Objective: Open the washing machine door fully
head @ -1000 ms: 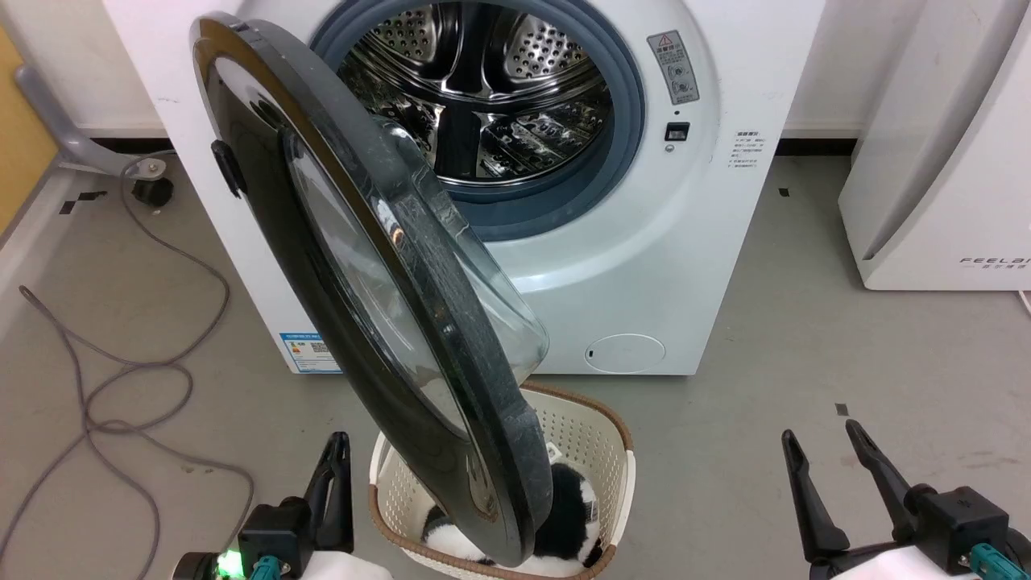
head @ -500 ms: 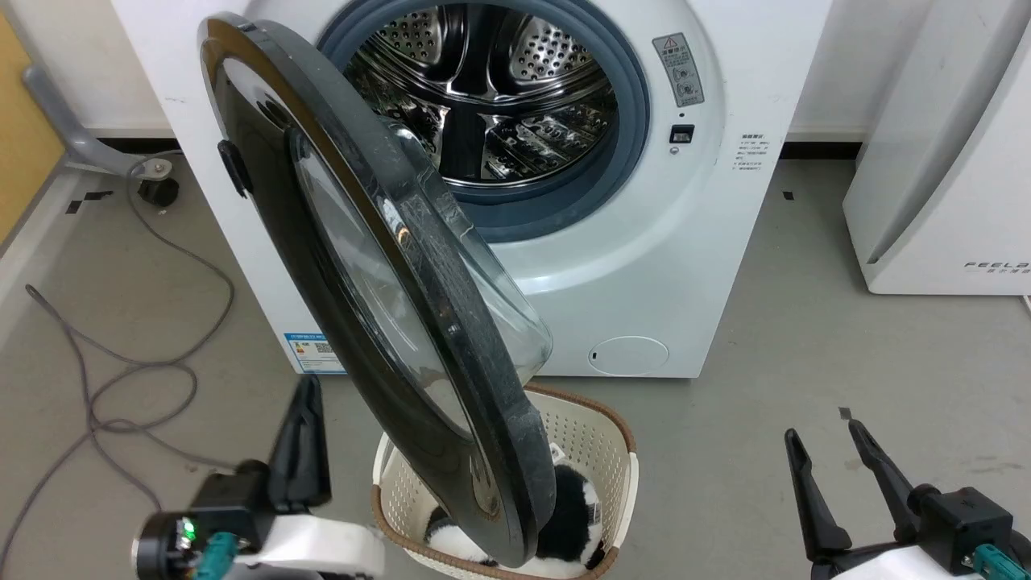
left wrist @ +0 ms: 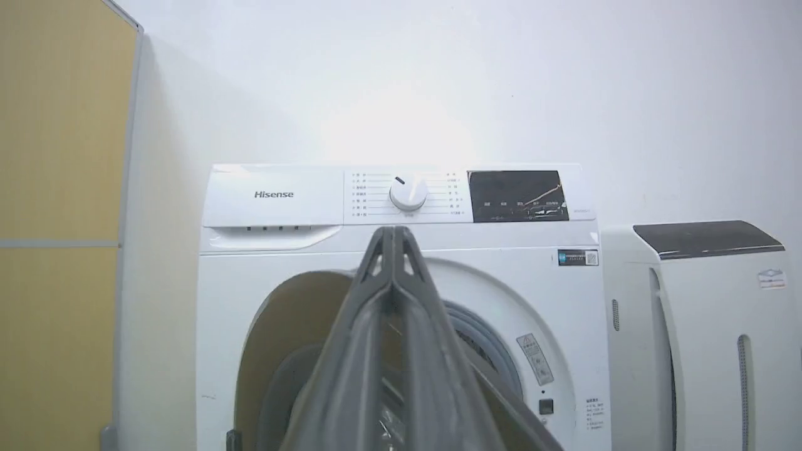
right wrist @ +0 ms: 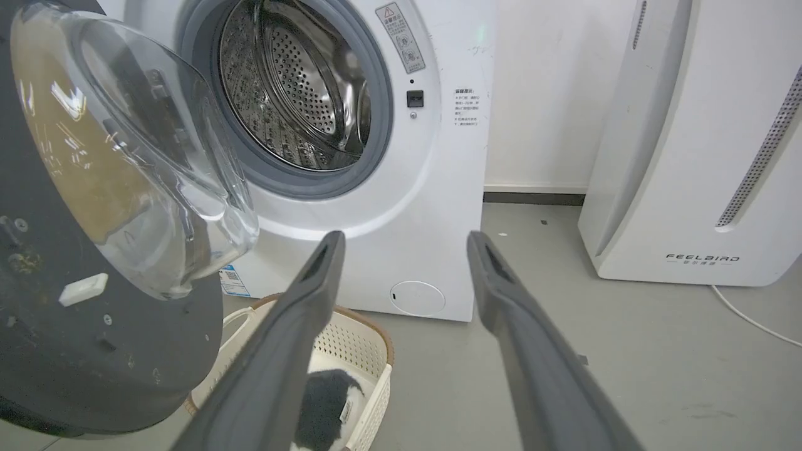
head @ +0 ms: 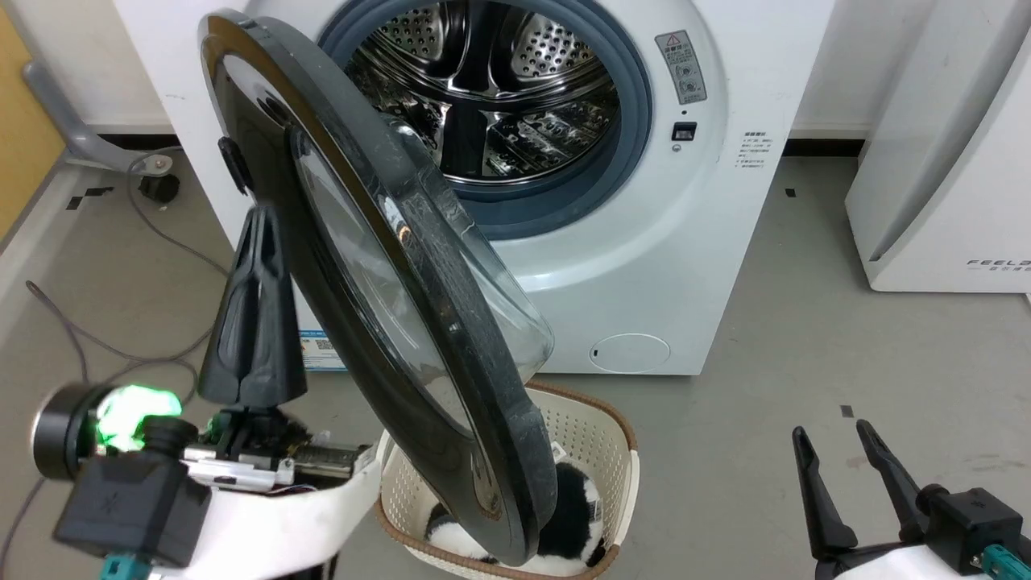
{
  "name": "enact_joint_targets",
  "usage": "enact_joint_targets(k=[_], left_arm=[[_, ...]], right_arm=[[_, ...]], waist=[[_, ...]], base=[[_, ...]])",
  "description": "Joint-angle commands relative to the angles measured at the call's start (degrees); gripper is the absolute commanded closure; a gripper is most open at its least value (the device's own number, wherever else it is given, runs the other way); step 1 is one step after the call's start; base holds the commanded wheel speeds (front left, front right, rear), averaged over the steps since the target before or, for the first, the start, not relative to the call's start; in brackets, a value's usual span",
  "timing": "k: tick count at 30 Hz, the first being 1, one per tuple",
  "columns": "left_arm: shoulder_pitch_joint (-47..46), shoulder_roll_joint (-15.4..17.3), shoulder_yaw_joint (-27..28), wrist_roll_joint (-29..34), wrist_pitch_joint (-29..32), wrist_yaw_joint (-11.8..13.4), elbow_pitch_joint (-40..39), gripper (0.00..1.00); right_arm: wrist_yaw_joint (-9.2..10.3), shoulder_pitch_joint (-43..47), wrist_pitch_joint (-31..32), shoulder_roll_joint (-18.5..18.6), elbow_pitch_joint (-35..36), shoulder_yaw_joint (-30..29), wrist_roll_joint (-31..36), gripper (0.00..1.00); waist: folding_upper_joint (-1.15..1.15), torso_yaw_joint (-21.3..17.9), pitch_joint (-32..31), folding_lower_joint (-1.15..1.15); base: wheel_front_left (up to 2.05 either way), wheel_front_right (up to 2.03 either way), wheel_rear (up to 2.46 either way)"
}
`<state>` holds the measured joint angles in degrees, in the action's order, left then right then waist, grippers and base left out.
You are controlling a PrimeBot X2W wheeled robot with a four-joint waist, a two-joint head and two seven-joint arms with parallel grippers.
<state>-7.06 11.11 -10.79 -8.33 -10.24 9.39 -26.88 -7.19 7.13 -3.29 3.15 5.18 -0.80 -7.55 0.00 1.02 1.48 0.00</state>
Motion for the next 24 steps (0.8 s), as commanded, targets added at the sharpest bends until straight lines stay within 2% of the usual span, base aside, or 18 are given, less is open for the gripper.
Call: enact_joint_targets(k=[1, 7, 11, 14, 20, 24], left_arm=[[-1.35, -0.23, -0.75, 0.52, 0.51, -0.28, -1.46, 1.0], [-4.52, -1.9, -7.37, 0.33, 3.21, -2.91, -6.75, 1.0], [-4.0, -3.83, -15.67, -1.75, 6.67, -6.01, -7.0, 1.0], [-2.23, -4.65, -20.77, -3.5, 9.92, -7.28, -5.35, 1.0], [3.26, -4.53, -28.06, -6.13, 18.02, -7.94, -0.47, 1.0], [5.09, -4.18, -30.79, -6.34, 20.65, -8.07, 4.03, 1.0]], right_arm=[[-0.3, 0.91, -0.2, -0.27, -0.15, -0.09, 0.13, 0.0], [-0.3, 0.87, -0.21, -0.27, -0.52, 0.17, 0.1, 0.0], [-0.3, 1.21, -0.11, -0.27, -0.55, -0.07, -0.12, 0.0], [-0.3, 1.3, 0.02, -0.27, -0.46, -0.3, -0.07, 0.0], [-0.3, 1.17, 0.09, -0.27, -0.61, -0.41, -0.45, 0.0], [-0.3, 1.08, -0.09, -0.27, -0.94, -0.46, -0.45, 0.0]], waist=[[0.0, -0.06, 0.0, 0.0], [0.0, -0.62, -0.44, 0.0], [0.0, -0.79, -0.7, 0.0], [0.0, -0.89, -0.68, 0.0], [0.0, -0.96, 0.01, 0.0], [0.0, -0.86, 0.49, 0.0]], base=[[0.0, 0.0, 0.0], [0.0, 0.0, 0.0], [0.0, 0.0, 0.0], [0.0, 0.0, 0.0], [0.0, 0.0, 0.0], [0.0, 0.0, 0.0]])
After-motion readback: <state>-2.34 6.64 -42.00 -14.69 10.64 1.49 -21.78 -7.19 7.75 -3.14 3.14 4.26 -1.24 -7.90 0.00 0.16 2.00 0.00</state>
